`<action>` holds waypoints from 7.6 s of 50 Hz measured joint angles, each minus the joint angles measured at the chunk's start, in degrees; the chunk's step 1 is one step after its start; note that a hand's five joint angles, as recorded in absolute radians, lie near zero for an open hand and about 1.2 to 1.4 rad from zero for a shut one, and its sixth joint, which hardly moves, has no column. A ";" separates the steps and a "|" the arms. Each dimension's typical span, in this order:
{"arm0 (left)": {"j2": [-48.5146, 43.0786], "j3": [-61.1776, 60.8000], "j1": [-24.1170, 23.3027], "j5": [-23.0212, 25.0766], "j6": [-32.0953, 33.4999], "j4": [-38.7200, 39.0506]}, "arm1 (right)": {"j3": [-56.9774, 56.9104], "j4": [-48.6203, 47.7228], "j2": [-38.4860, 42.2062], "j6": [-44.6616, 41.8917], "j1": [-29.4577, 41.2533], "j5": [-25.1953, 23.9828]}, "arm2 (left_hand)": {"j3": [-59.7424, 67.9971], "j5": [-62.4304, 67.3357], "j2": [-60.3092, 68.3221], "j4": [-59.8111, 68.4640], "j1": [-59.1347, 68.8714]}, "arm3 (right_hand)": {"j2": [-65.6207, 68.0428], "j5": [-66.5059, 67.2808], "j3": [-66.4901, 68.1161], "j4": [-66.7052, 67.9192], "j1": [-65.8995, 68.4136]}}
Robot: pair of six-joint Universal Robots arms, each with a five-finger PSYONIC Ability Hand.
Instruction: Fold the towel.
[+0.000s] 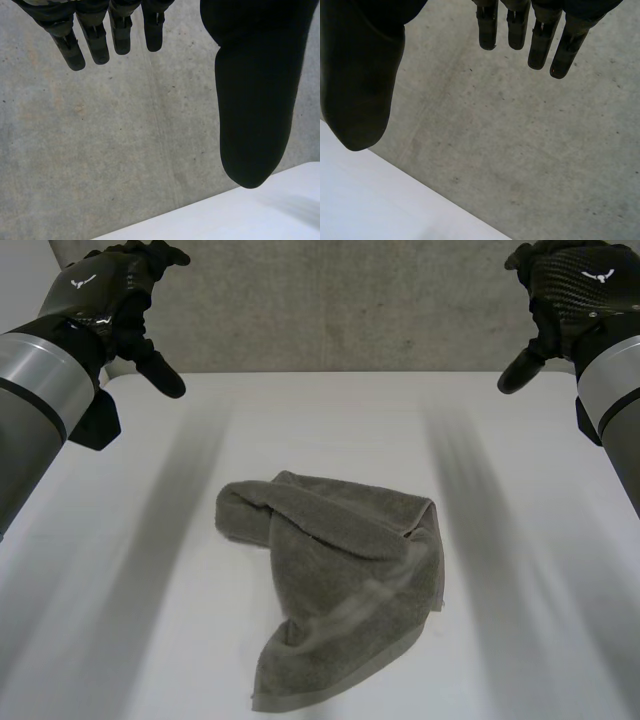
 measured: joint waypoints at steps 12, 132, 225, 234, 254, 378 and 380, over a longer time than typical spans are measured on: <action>0.02 0.56 0.01 0.01 0.06 -1.35 | -0.63 0.57 0.07 -1.35 -0.36 0.58 | 0.00 0.00 0.00 0.00 0.00 | 0.00 0.00 0.00 0.00 0.00; -19.26 -17.25 -4.61 -2.09 21.98 27.24 | 4.31 0.93 23.58 -21.22 7.04 -14.67 | 58.07 47.94 58.13 58.20 57.66 | 28.77 29.25 28.61 27.58 28.91; -14.61 -8.27 -2.68 1.53 22.49 31.49 | 0.15 -13.22 7.43 -28.98 2.75 -10.66 | 22.33 12.14 22.27 22.39 22.13 | 62.61 63.47 63.39 62.09 62.30; -19.65 -13.28 -5.23 1.87 17.47 30.94 | 0.00 -13.05 5.17 -29.16 4.79 -10.23 | 11.10 1.14 11.04 11.08 11.17 | 62.61 63.47 63.39 62.09 62.30; -19.84 -10.86 -10.63 3.09 -19.82 30.96 | -8.59 -9.26 -1.31 -29.81 16.55 -4.16 | 1.31 -0.01 1.14 1.17 1.21 | 62.61 63.47 63.39 62.09 62.30; -23.88 -9.83 -9.25 9.60 20.37 8.62 | 13.88 -16.95 17.14 -31.62 -9.21 -1.60 | 4.34 0.00 4.34 4.42 4.45 | 62.56 63.47 63.39 62.09 64.90; -25.73 -8.88 -9.97 8.85 21.35 8.74 | 14.03 -16.96 17.56 -31.63 -9.11 -1.86 | 4.12 0.00 4.11 4.20 4.24 | 62.55 63.48 63.39 62.09 64.90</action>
